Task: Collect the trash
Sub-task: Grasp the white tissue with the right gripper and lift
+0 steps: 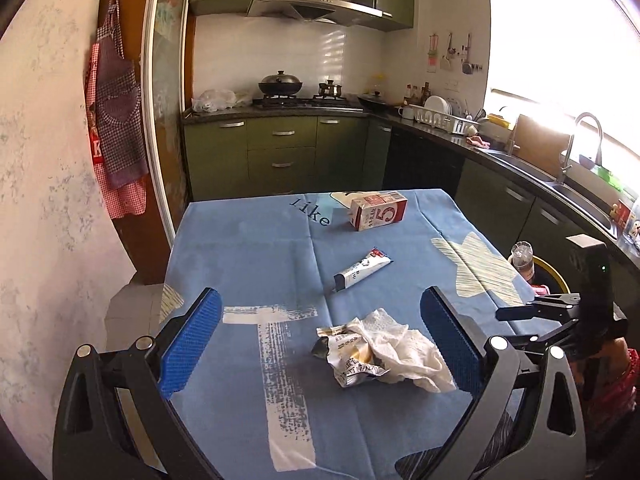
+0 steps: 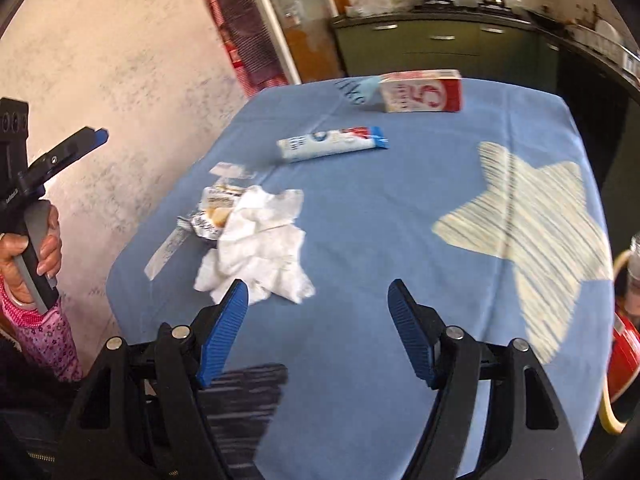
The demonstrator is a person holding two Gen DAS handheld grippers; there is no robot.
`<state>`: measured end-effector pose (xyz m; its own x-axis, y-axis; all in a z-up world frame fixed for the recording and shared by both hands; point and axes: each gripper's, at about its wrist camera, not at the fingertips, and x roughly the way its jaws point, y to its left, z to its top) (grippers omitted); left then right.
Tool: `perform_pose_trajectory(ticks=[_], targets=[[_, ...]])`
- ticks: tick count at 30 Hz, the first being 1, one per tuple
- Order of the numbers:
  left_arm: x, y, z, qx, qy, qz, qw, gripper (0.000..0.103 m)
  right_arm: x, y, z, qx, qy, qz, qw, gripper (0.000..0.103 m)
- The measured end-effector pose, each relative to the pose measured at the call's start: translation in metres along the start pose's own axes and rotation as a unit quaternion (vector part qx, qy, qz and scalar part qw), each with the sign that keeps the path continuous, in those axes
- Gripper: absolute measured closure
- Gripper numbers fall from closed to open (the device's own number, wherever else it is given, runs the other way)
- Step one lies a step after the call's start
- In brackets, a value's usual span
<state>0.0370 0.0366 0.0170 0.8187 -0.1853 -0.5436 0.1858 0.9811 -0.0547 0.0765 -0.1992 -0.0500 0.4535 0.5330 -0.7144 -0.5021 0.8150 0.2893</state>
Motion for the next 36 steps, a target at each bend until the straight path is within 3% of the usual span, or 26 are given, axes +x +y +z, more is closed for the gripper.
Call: perform_pose_trajectory(ticks=[5,11,12,13,15,16,18,30,36], targets=[[0.009,0.006,-0.012,-0.02,0.011,-0.003,0.9997,0.005,0.04,0.032,0.012,-0.025,0.032,0.023,0.999,0.034],[0.016,0.017,-0.021,-0.035,0.021,-0.002,0.9992,0.005,0.072,0.041,0.013,-0.043,0.063,-0.007,0.997,0.036],[0.017,0.018,-0.022,-0.036,0.022,-0.002,0.9991,0.005,0.072,0.041,0.012,-0.051,0.061,-0.013,0.997,0.043],[0.018,0.018,-0.022,-0.037,0.022,-0.003,0.9991,0.005,0.072,0.044,0.011,-0.059,0.061,-0.019,0.996,0.06],[0.019,0.019,-0.023,-0.04,0.022,-0.004,0.9989,0.005,0.073,0.045,0.011,-0.067,0.064,-0.022,0.995,0.078],[0.02,0.02,-0.023,-0.042,0.022,-0.005,0.9988,0.005,0.071,0.044,0.01,-0.069,0.064,-0.023,0.995,0.084],[0.021,0.019,-0.023,-0.043,0.025,-0.006,0.9987,0.005,0.069,0.046,0.01,-0.073,0.061,-0.027,0.995,0.088],[0.019,0.016,-0.023,-0.042,0.024,-0.007,0.9988,0.005,0.001,0.049,0.036,-0.062,-0.03,-0.029,0.997,0.09],[0.023,0.006,-0.024,-0.032,0.031,-0.022,0.9987,0.005,-0.045,0.018,0.028,-0.02,-0.072,-0.07,0.995,0.09]])
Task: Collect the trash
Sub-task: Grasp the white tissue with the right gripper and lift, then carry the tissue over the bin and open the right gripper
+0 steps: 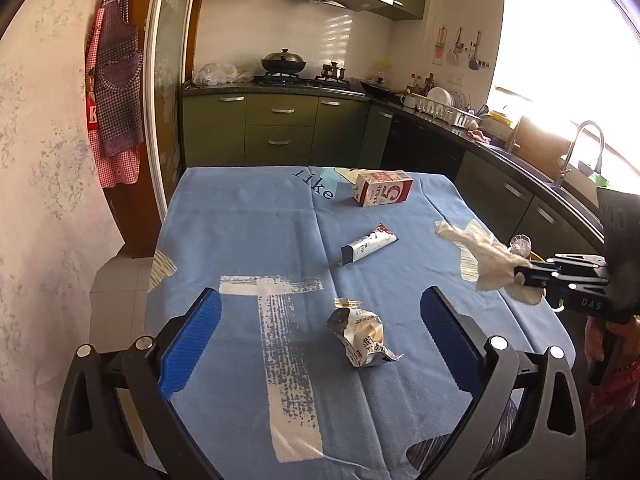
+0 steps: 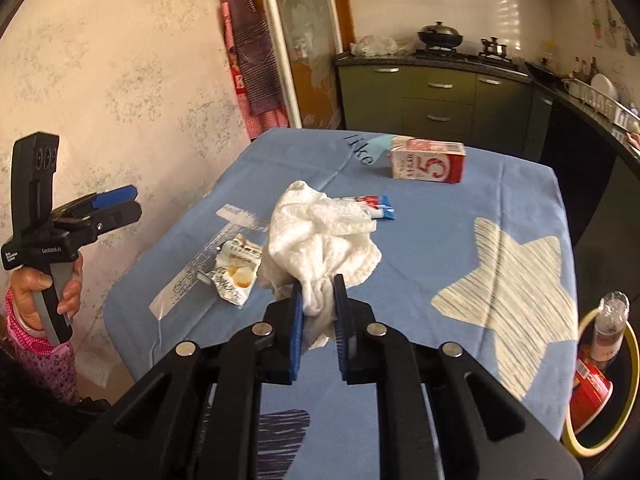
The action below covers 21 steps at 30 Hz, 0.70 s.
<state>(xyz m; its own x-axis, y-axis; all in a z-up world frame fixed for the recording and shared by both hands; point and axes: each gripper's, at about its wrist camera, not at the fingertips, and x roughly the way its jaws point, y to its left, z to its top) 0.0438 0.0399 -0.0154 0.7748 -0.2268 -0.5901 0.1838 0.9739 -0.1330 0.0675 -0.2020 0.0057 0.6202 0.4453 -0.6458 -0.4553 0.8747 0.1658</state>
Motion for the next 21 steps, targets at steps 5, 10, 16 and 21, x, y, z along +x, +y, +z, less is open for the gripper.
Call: perform_pose_trajectory(ticks=[5,10,16,21], targets=[[0.009,-0.017,0.002,0.015,0.009,-0.016,0.9997,0.005,-0.049,-0.073,-0.024,0.087,-0.031,-0.093,0.991,0.09],[0.022,-0.038,0.006,0.03,0.021,-0.03,0.9989,0.005,-0.097,-0.166,-0.072,0.202,-0.043,-0.203,0.957,0.089],[0.036,-0.064,0.01,0.047,0.032,-0.051,0.9971,0.005,-0.109,-0.257,-0.12,0.284,-0.006,-0.31,0.908,0.088],[0.045,-0.082,0.007,0.063,0.049,-0.066,0.9946,0.005,-0.09,-0.307,-0.142,0.319,0.021,-0.362,0.875,0.075]])
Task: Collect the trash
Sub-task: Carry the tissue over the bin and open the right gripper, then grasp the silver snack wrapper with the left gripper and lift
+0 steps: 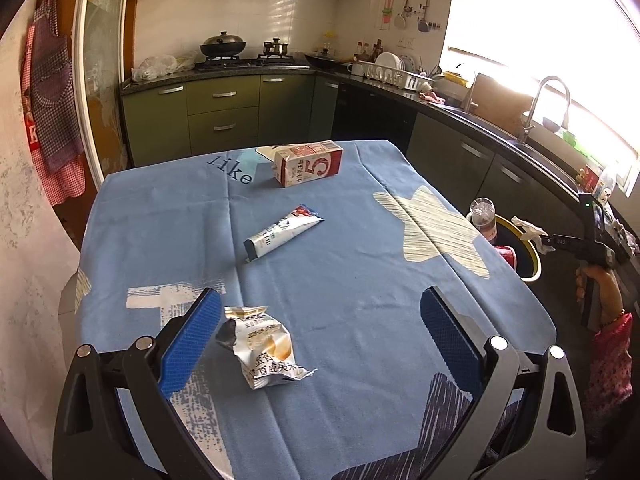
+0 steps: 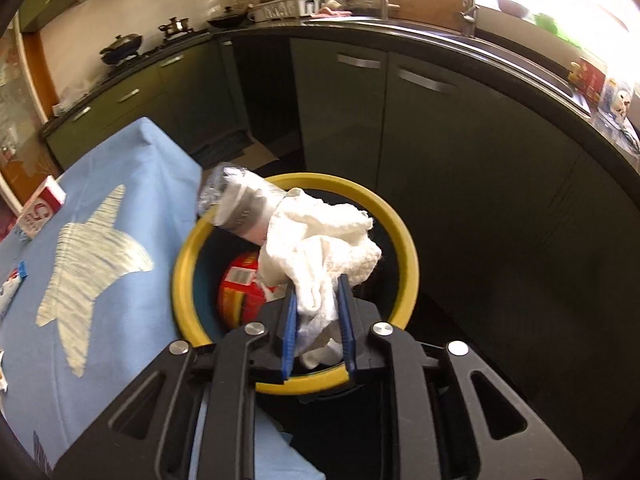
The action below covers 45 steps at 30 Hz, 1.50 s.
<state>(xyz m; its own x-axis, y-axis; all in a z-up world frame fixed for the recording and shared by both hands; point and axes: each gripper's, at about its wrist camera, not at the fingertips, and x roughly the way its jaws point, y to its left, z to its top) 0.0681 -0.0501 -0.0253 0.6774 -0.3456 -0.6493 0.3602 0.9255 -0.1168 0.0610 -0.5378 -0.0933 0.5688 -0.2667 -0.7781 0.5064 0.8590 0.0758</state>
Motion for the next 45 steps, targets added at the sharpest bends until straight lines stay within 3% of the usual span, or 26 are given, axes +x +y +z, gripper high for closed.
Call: perform_pose_trajectory(ticks=[1,2,8,15,19,24,28,35,42,45], targets=[[0.002,-0.003,0.0,0.003,0.003,-0.003,1.0,0.005,0.008,-0.005,0.002,0.009,0.001,-0.007,1.0,0.065],[0.004,-0.005,0.0,0.006,0.006,-0.003,1.0,0.005,0.013,-0.008,0.002,0.017,-0.001,-0.009,1.0,0.064],[0.012,-0.008,0.003,0.013,0.018,-0.017,0.9996,0.005,0.004,-0.002,-0.001,0.023,-0.021,0.013,0.999,0.06],[0.023,0.0,0.006,0.035,0.035,-0.024,0.9985,0.005,-0.023,0.031,-0.009,0.005,-0.026,0.063,0.998,0.056],[0.037,0.017,-0.002,0.011,0.063,0.014,0.9979,0.005,-0.03,0.046,-0.012,-0.008,-0.027,0.081,0.996,0.055],[0.057,0.036,-0.015,-0.045,0.086,0.035,0.9947,0.005,-0.029,0.065,-0.015,-0.023,-0.022,0.1,0.994,0.054],[0.077,0.047,-0.023,-0.077,0.109,0.066,0.9889,0.005,-0.028,0.075,-0.018,-0.034,-0.014,0.113,0.993,0.054],[0.095,0.051,-0.033,-0.099,0.142,0.087,0.981,0.005,-0.028,0.075,-0.022,-0.034,-0.01,0.121,0.992,0.054],[0.097,0.049,-0.032,-0.092,0.146,0.099,0.9799,0.03,-0.027,0.07,-0.023,-0.031,-0.008,0.126,0.992,0.054],[0.093,0.05,-0.031,-0.096,0.143,0.094,0.9805,0.048,-0.026,0.067,-0.024,-0.028,-0.007,0.128,0.991,0.054]])
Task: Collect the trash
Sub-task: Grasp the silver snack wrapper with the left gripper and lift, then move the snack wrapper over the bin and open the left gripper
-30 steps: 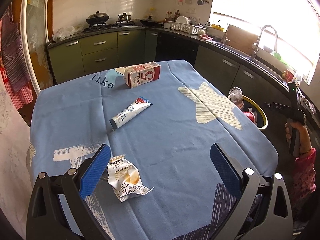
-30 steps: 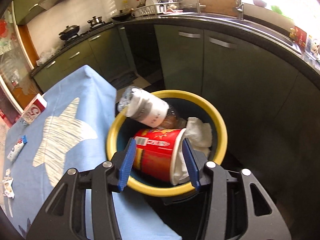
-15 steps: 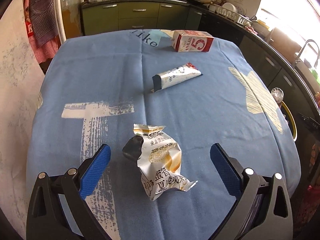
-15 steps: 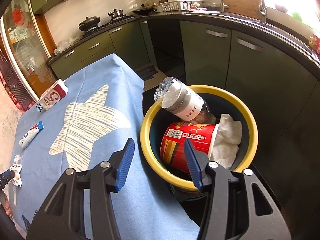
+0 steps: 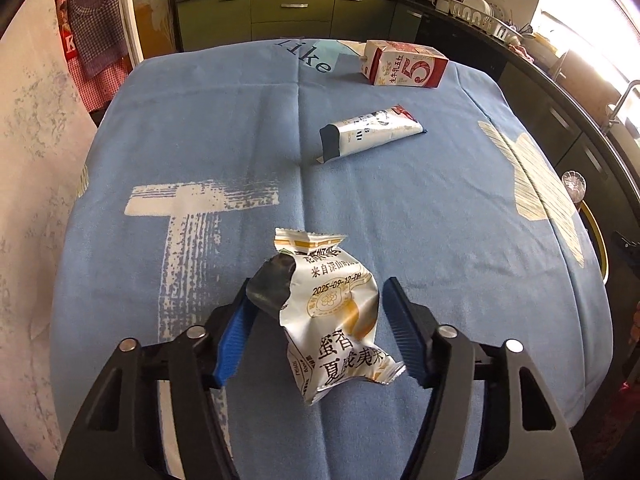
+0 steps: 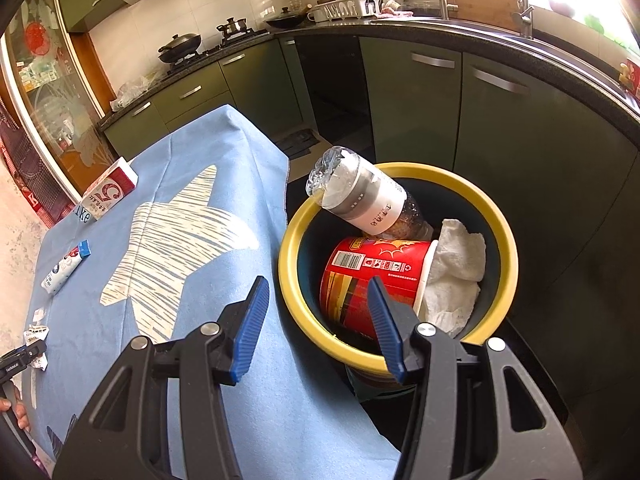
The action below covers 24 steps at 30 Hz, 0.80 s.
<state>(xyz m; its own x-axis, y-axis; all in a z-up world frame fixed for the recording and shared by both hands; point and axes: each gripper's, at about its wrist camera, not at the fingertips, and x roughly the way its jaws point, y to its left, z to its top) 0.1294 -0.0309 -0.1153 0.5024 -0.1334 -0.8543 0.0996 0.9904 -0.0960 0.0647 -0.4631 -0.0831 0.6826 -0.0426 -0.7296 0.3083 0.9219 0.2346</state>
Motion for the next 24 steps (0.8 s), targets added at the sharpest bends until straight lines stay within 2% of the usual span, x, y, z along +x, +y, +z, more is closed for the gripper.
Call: perform_pose_trajectory(ticks=[4,12,15,19,24], targets=[[-0.002,-0.002,-0.002,0.01,0.0,-0.004,0.9999,0.057,-0.001,-0.003,-0.001,0.004,0.0,0.002,1.0,0.054],[-0.022,-0.028,-0.002,0.049,-0.02,-0.035,0.998,0.058,-0.006,-0.01,-0.002,0.011,-0.007,0.005,1.0,0.054],[-0.035,-0.049,0.002,0.071,-0.035,-0.061,0.995,0.058,-0.008,-0.017,-0.002,0.02,-0.012,0.005,1.0,0.054],[-0.045,-0.084,0.013,0.11,-0.045,-0.106,0.9872,0.058,-0.015,-0.03,-0.002,0.037,-0.022,0.001,0.999,0.054],[-0.049,-0.147,0.031,0.18,-0.049,-0.16,0.9692,0.058,-0.027,-0.056,-0.008,0.062,-0.034,-0.008,0.997,0.054]])
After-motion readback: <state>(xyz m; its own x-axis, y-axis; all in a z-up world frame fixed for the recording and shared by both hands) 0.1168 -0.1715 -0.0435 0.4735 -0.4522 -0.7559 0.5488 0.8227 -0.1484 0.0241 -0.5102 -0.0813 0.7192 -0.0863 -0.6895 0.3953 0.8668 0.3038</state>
